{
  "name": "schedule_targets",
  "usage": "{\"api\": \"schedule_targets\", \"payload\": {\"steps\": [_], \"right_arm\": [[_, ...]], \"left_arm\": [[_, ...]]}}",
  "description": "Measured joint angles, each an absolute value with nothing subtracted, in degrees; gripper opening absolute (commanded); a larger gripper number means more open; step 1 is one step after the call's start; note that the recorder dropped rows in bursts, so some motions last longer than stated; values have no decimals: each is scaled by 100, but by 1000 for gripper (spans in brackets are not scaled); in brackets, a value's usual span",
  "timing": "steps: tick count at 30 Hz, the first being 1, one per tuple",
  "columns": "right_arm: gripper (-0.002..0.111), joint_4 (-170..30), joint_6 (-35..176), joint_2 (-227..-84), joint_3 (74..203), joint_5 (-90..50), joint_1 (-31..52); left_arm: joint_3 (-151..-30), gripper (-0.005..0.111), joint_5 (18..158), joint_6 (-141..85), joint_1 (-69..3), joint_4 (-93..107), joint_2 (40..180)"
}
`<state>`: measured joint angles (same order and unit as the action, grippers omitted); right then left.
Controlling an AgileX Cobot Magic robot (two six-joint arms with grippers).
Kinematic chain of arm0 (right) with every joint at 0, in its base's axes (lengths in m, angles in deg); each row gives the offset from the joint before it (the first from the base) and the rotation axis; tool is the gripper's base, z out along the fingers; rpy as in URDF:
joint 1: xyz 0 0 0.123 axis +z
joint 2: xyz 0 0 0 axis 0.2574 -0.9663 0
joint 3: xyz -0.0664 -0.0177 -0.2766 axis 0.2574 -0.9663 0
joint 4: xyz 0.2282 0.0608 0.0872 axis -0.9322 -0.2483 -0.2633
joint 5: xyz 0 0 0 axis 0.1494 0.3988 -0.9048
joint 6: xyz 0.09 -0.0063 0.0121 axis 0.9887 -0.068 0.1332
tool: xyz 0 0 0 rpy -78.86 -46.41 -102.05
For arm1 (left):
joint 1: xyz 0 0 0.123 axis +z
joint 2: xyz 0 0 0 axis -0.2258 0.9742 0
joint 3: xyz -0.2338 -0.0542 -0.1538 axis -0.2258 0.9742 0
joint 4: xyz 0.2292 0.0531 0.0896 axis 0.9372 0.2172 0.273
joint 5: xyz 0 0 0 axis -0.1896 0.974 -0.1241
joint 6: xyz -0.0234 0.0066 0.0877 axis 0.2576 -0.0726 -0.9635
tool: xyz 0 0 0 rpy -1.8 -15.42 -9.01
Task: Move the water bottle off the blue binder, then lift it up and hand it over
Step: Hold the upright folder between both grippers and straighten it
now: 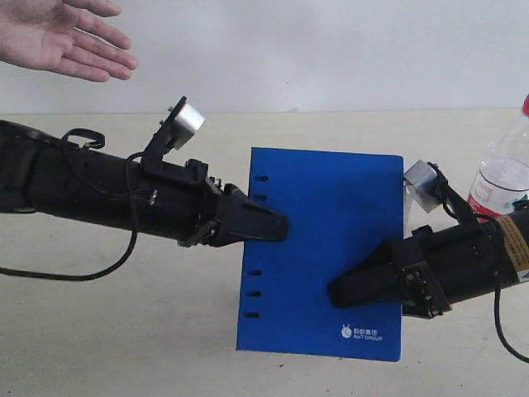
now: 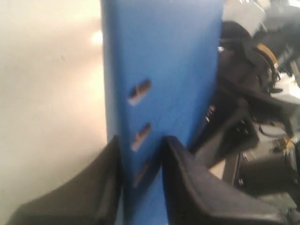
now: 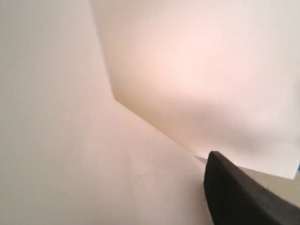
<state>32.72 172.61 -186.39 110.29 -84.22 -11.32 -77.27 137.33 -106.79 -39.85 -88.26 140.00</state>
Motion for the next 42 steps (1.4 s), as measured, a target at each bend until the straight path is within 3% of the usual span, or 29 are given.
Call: {"api": "schedule_targets", "payload": {"steps": [15, 17, 21, 26, 42], "right_arm": [[61, 3286, 17006, -18639, 11020, -8077, -970], [51, 3286, 16997, -18639, 11007, -8077, -970], [1, 3286, 16992, -18639, 11005, -8073, -970], [0, 3286, 16863, -18639, 11005, -7948, -970], [0, 3286, 16612, -18651, 11016, -7809, -1039]], "left_arm": [[-6848, 5, 13885, -11373, -4095, -8984, 13342], [-6809, 5, 13885, -11418, -4095, -9040, 13342], [-6783, 7, 13832, -11488, -4103, -9190, 13338], [-6747, 46, 13662, -11809, -4171, -9363, 13338], [-7392, 47, 13746, -12412, -4414, -9412, 14246]]}}
